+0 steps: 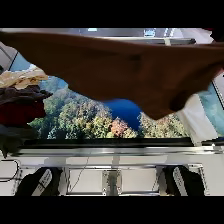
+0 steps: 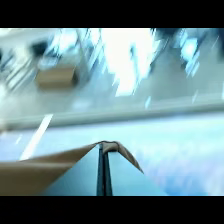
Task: Fold the shirts.
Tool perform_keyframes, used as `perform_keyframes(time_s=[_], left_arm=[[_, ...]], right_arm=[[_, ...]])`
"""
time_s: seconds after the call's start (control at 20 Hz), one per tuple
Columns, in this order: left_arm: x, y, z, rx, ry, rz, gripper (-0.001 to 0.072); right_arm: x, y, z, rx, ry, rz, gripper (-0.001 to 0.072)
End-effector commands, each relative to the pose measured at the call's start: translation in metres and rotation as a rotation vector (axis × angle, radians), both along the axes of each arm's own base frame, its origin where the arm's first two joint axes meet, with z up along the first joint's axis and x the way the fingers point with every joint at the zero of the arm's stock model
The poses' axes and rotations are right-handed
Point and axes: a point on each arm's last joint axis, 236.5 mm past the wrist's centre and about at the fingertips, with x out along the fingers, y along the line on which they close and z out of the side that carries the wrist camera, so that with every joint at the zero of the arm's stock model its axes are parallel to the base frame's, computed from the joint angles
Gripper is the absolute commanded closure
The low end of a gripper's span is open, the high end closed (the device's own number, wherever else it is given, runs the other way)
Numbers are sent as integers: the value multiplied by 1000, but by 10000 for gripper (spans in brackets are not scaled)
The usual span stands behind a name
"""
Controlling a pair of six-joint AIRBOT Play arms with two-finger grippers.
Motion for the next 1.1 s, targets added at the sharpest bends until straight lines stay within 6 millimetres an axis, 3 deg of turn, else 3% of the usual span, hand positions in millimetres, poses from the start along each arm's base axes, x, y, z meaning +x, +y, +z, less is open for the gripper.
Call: perform_keyframes(time_s=[0.0,0.1,0.25,0.4,0.5,0.6,0.7,0.85,0.95,1.05], left_arm=[[-62,-24,57,112,-151,-14,697],[-48,-22,23,130,-23,-40,697],[3,-9,-55,76,226,-81,697],[61,-10,-163,52,498,-138,697],[94,-12,-242,123,669,-145,697],[137,-3,-302,162,748,-57,696],[188,8,-338,110,708,82,696],[239,16,-366,-5,617,176,696],[258,19,-377,-29,581,192,696],[270,21,-375,-50,529,205,661]], right_arm=[[-70,9,64,-101,-178,-104,694],[-39,4,44,-66,-81,-61,693],[43,-7,-22,17,157,66,693],[123,-4,-100,129,329,238,692],[179,-4,-164,176,441,256,692],[232,3,-231,202,526,243,692],[280,17,-296,220,584,217,692],[334,29,-381,233,607,111,692],[355,28,-416,227,588,33,691],[368,23,-429,222,547,-31,662]])
